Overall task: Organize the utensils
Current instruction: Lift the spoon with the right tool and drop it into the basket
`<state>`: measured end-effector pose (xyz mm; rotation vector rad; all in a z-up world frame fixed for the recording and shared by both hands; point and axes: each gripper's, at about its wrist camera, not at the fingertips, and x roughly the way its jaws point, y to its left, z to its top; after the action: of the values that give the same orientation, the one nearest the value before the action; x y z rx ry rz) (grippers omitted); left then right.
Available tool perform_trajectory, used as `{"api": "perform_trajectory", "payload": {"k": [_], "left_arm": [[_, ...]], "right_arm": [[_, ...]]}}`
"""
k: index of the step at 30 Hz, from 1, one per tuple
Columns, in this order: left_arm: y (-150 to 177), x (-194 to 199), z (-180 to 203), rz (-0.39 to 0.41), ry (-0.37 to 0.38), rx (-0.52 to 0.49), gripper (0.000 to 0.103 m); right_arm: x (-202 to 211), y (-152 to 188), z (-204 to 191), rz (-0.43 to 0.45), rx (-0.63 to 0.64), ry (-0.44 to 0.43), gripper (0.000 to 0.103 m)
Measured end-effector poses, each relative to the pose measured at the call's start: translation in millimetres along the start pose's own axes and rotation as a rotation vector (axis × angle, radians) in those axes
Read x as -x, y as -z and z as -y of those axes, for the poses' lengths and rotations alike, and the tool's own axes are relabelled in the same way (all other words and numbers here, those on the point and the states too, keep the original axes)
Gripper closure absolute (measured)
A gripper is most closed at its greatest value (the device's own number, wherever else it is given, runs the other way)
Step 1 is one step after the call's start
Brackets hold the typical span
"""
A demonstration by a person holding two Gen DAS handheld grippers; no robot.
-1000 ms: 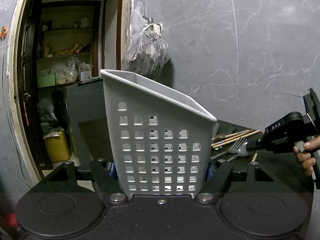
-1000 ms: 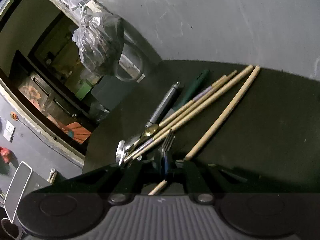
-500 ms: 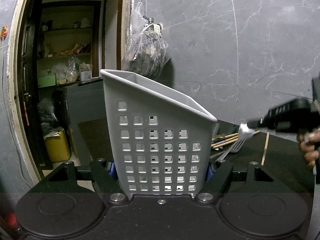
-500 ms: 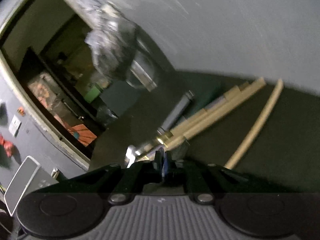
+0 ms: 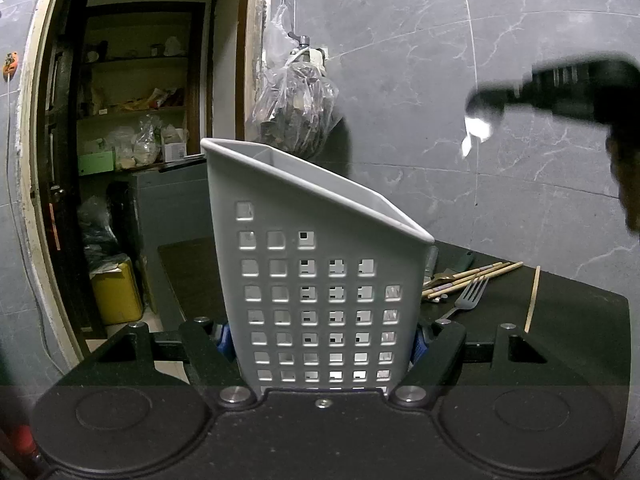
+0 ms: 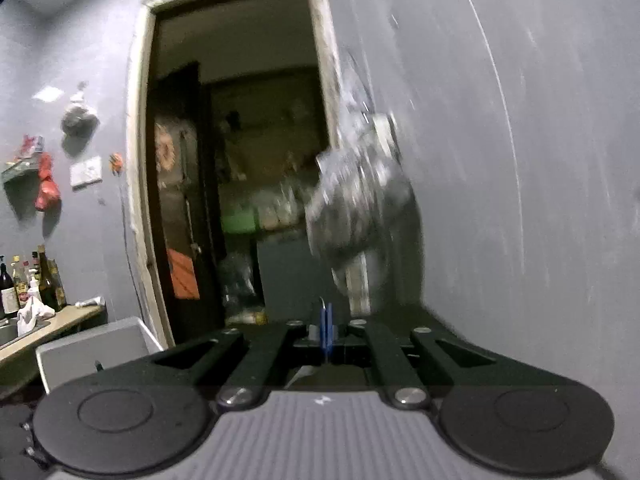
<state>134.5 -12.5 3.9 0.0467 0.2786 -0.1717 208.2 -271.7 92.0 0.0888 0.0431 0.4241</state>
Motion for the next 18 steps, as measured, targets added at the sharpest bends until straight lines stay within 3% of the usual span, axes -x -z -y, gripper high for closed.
{"api": "perform_trajectory", "payload": {"k": [6, 10, 14, 18], "left_arm": [[0.3, 0.2, -0.2, -0.001, -0.001, -0.001, 0.027], [0.5, 0.5, -0.4, 0.0, 0.0, -0.001, 0.027], [-0.2, 1.0, -0.1, 0.001, -0.004, -0.002, 0.027], [-0.2, 1.5, -0.4, 0.002, -0.005, -0.001, 0.027]], "right_arm": [[9.8, -44.4, -27.6, 0.174, 0.082, -0.086, 0.102], [8.2, -62.5, -47.4, 0.242, 0.103, -0.187, 0.102], [-7.0, -59.2, -66.0, 0.209, 0.133, -0.268, 0.102], [-28.0, -39.8, -76.8, 0.119, 0.146, -0.321, 0.102]]}}
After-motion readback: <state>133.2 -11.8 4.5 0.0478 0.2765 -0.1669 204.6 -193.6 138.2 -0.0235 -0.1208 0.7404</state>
